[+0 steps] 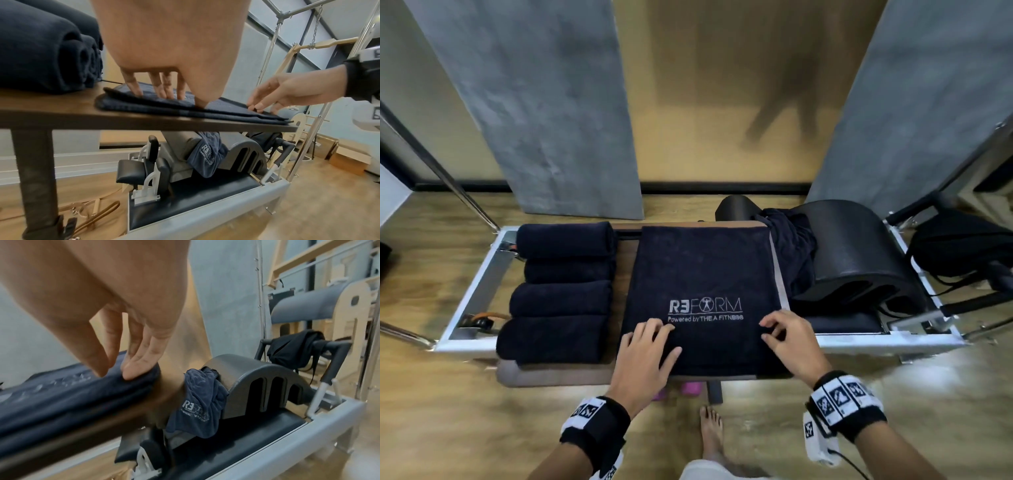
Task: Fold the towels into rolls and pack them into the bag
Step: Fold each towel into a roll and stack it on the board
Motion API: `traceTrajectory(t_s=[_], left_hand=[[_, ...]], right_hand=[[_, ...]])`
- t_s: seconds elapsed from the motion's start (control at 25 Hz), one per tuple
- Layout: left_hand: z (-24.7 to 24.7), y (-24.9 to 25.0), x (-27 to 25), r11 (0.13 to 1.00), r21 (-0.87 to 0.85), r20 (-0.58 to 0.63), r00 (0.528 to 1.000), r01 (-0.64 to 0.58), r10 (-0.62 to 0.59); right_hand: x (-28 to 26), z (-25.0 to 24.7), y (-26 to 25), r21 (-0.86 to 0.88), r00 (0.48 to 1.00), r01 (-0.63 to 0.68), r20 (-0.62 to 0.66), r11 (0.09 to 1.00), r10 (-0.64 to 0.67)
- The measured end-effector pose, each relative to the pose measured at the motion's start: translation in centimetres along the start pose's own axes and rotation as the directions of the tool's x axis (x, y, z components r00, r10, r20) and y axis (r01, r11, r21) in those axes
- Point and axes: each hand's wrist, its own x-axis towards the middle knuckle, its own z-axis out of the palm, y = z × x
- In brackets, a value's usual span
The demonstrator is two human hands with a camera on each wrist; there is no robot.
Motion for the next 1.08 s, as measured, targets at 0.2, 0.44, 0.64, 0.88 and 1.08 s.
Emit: traceTrajectory(t_s=[0.2, 0.44, 0.64, 0.88, 1.08], left_hand=[[-0.6, -0.7, -3.8, 0.999, -0.003, 0.101, 0.993, -0.053, 0.053], [-2.1, -2.3, -5.7, 0.982, -0.111, 0.163, 0.972, -0.154, 0.171], [-3.2, -3.1, -6.7, 0.952, -0.294, 0.020, 0.995, -0.090, 0.100], [-6.7, -2.9, -4.4, 0.891, -0.449, -0.038, 0.995, 0.068, -0.096], [-9.4, -3.0, 2.6, 0.767, -0.632, -0.095, 0.971, 0.112, -0.219]], right_hand=[[-7.3, 0.9, 1.0, -0.191, 0.998, 0.061, 0.036, 0.980, -0.055], [-10.7, 2.4, -0.3, -0.514, 0.998, 0.056, 0.054, 0.856, -0.034], [-11.4, 2.6, -0.6, -0.485, 0.950, 0.199, -0.116, 0.852, -0.289], [-9.4, -1.0, -1.2, -0.012, 0.989, 0.077, -0.129, 0.997, -0.077], [-1.9, -4.4, -3.2, 0.383, 0.979, 0.034, -0.196, 0.923, 0.045]])
